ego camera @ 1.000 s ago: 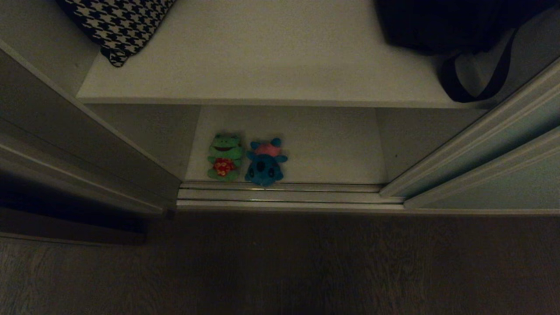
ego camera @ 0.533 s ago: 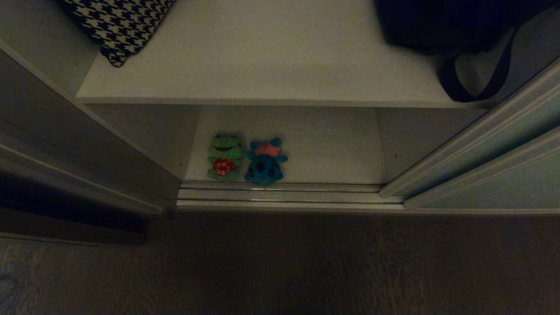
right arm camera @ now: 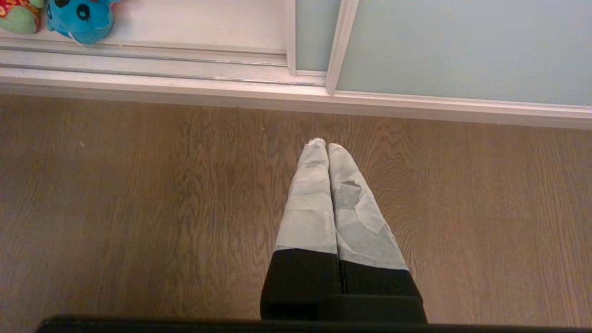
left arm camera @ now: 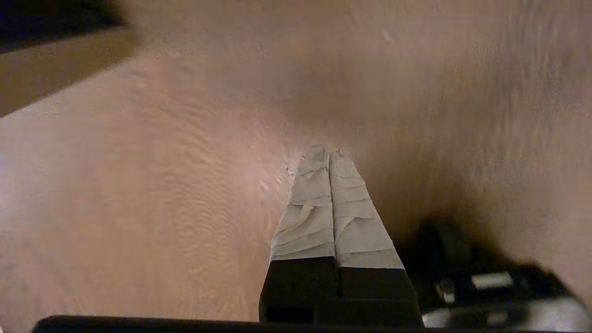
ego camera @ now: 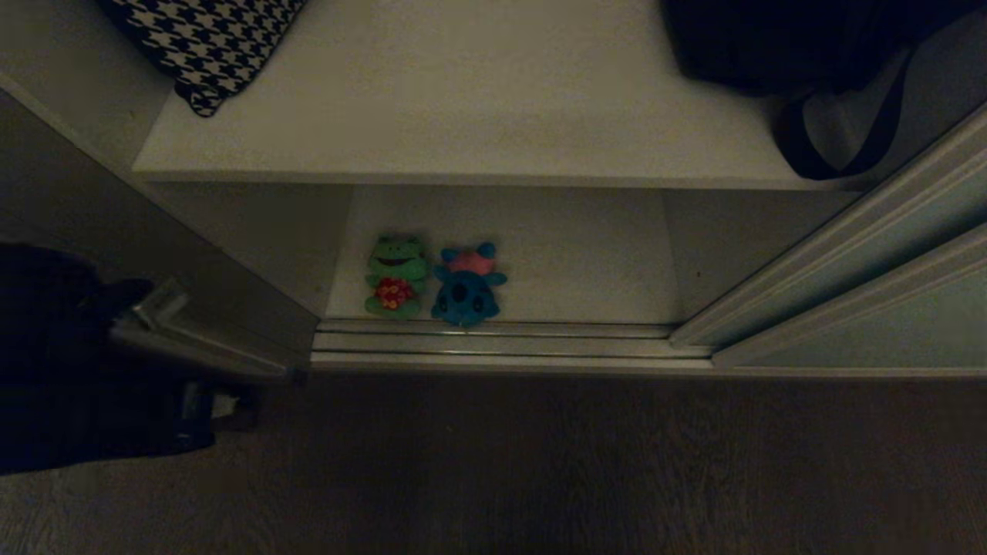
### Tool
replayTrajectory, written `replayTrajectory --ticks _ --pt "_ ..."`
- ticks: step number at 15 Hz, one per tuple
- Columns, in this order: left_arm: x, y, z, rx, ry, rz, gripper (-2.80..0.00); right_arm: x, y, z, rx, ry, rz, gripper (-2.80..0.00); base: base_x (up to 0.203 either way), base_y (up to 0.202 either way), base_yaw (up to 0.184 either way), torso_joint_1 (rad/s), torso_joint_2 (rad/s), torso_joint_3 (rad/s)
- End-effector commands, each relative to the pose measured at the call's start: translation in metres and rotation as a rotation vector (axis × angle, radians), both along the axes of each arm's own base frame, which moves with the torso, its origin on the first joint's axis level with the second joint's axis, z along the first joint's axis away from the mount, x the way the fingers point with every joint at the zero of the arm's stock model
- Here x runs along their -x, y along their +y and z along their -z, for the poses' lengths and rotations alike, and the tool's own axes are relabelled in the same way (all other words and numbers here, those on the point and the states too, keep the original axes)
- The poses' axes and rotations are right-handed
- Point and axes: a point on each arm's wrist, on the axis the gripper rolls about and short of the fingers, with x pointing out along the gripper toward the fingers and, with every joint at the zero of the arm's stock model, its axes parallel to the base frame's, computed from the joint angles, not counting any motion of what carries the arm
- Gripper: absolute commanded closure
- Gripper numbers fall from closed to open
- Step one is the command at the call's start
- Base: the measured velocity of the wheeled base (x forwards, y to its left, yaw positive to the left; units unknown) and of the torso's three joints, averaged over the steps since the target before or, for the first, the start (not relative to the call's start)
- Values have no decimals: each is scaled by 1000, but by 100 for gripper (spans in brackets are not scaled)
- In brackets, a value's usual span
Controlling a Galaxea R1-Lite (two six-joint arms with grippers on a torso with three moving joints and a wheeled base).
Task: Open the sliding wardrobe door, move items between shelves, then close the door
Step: Place the green doll on the higher shelf
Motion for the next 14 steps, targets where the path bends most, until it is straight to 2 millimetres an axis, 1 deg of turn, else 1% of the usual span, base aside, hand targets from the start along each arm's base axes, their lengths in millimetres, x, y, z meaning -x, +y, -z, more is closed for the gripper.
replayTrajectory --ticks 1,4,8,10,14 --pt "-40 -2 32 15 145 35 0 0 0 0 0 1 1 0 0 0 0 0 0 0" --pt "-58 -8 48 36 207 88 0 0 0 0 0 2 0 0 0 0 0 0 0 0" --pt "-80 -14 66 38 260 107 0 0 0 0 0 1 1 0 0 0 0 0 0 0" --pt "-99 -15 76 37 275 110 0 0 0 0 0 1 0 0 0 0 0 0 0 0" --pt "-140 -17 91 50 230 94 0 0 0 0 0 2 0 0 0 0 0 0 0 0"
